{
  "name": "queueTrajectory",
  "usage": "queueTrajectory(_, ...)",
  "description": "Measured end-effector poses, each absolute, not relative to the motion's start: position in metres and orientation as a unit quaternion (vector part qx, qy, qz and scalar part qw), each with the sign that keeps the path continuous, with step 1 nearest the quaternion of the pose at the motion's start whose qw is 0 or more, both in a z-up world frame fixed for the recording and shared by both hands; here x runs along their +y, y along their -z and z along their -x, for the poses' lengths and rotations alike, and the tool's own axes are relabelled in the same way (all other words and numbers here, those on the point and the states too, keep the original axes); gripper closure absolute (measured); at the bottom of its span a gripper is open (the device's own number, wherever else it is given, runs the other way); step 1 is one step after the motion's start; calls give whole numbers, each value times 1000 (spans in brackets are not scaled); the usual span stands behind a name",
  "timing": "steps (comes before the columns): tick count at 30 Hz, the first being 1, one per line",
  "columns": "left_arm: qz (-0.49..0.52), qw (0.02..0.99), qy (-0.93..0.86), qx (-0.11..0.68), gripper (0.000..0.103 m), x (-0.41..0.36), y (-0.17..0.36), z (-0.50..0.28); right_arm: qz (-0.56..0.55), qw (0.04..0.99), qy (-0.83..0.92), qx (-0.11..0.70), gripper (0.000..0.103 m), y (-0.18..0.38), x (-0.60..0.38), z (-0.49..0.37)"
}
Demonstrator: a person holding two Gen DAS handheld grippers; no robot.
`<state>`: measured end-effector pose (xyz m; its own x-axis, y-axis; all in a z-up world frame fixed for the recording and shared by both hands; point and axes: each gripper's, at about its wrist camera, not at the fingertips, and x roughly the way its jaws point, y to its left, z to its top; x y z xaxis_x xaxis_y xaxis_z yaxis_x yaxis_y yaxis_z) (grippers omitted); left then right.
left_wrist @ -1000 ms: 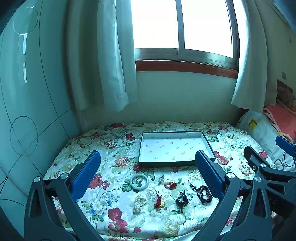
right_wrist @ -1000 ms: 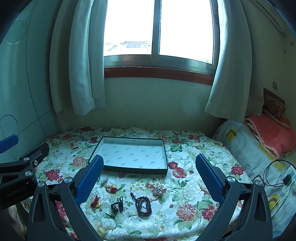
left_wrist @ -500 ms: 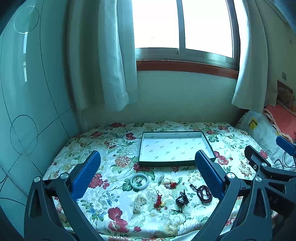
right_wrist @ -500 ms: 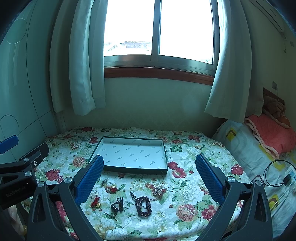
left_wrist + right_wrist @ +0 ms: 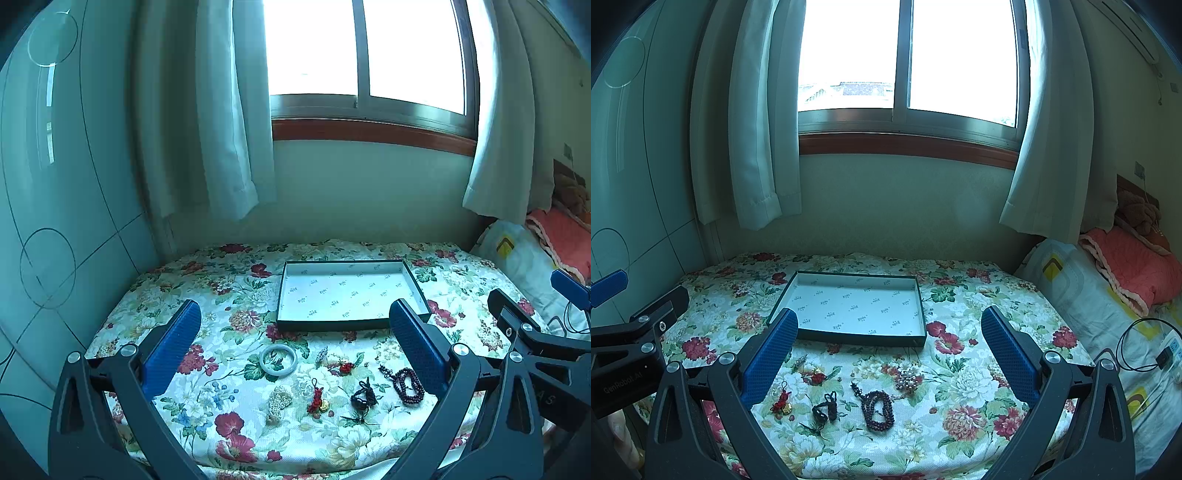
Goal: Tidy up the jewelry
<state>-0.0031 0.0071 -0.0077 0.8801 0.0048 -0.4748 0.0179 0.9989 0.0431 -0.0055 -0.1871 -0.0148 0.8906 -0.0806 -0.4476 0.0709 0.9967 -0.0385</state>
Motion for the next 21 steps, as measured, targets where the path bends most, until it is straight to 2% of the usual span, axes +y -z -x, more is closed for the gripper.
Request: queueTrajectory(21, -21, 964, 0, 267, 2, 9, 23, -11, 4, 966, 39, 255, 4, 32, -191, -8)
